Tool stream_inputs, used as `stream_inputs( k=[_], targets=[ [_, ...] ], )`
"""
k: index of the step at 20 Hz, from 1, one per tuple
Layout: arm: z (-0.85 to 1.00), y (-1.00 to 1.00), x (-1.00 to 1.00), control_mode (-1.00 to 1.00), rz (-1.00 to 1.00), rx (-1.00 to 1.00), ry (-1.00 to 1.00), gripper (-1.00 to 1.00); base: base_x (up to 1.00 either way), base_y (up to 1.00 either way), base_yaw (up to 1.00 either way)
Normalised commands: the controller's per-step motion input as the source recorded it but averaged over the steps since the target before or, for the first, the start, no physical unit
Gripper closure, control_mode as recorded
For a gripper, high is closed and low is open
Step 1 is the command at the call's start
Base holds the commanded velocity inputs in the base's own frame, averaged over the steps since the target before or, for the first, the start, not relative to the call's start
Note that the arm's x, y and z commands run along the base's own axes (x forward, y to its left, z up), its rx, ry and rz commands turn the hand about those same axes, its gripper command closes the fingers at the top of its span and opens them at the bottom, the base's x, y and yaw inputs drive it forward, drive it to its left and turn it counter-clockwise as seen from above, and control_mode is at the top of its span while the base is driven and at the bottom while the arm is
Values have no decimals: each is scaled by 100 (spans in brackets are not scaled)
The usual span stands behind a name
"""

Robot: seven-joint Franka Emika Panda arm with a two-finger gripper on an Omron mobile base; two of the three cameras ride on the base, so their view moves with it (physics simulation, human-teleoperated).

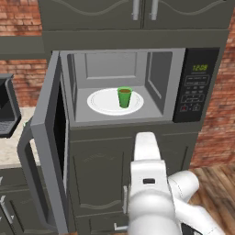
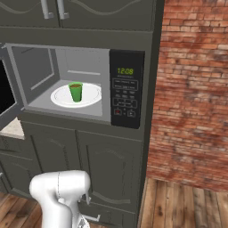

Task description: Place the microwavable item in the microwave. Then, close the microwave door and press the start button.

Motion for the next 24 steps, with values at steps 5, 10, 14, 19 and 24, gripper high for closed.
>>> stream_inputs(
  k=[5, 10, 14, 19, 24],
  targets=[
    [-4, 53, -100, -100, 0, -9, -36, -100, 0, 0, 0],
    [-39, 96, -54, -100, 0, -4, -15, -100, 0, 0, 0],
    [-62, 100, -14, -100, 0, -1, -1, -100, 0, 0, 0],
    [-76, 100, 9, -100, -1, 0, 2, -100, 0, 0, 0],
    [-78, 100, 63, -100, -9, 0, 15, -100, 0, 0, 0]
  ],
)
